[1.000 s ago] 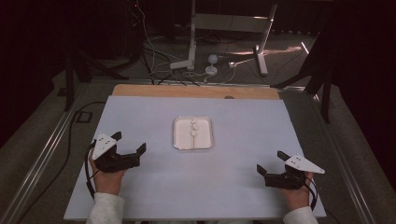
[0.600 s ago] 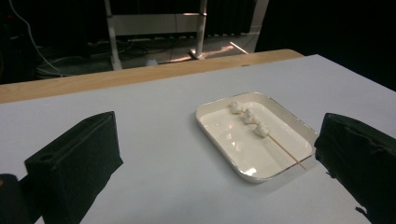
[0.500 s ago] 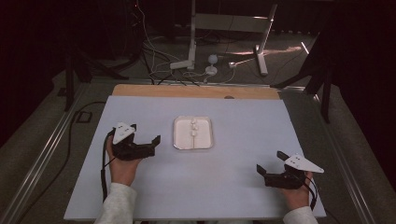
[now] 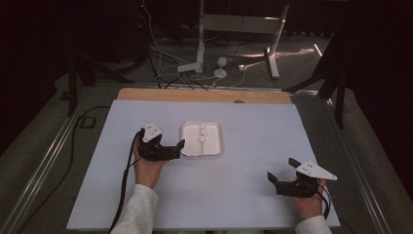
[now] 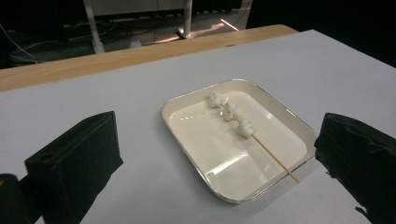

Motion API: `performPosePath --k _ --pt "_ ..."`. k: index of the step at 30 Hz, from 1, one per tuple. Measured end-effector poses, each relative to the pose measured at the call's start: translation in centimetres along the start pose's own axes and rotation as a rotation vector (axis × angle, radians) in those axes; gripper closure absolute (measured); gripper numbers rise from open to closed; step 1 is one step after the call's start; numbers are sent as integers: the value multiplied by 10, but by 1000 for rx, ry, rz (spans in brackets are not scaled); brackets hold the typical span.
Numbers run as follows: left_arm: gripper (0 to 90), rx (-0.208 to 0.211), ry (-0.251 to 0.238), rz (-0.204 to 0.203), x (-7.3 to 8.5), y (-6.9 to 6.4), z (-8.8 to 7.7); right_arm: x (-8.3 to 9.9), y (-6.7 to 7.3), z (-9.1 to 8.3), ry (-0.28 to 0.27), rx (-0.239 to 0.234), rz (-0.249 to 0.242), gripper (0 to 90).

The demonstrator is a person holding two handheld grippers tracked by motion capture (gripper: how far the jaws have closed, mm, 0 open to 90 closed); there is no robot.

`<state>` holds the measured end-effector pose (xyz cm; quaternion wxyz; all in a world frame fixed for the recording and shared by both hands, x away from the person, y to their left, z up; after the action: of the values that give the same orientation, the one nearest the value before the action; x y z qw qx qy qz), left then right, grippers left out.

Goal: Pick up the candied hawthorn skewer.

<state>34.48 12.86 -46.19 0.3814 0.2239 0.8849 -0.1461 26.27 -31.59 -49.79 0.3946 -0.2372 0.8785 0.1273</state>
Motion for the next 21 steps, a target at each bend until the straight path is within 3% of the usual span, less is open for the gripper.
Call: performPosePath --k 21 --pt "13 15 114 19 -4 -25 60 1 0 1 12 -1 -4 0"
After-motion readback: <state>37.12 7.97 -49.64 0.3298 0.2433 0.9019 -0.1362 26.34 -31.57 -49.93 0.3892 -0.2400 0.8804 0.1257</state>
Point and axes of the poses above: each handheld gripper's, and its own axes: z roughly forward along the jaws, x roughly out of its underside, y roughly to its left, the point moved 1 cm from there along z, roughly forward along the jaws, and after that the axes turned 15 degrees about y, right-handed, at the moved point
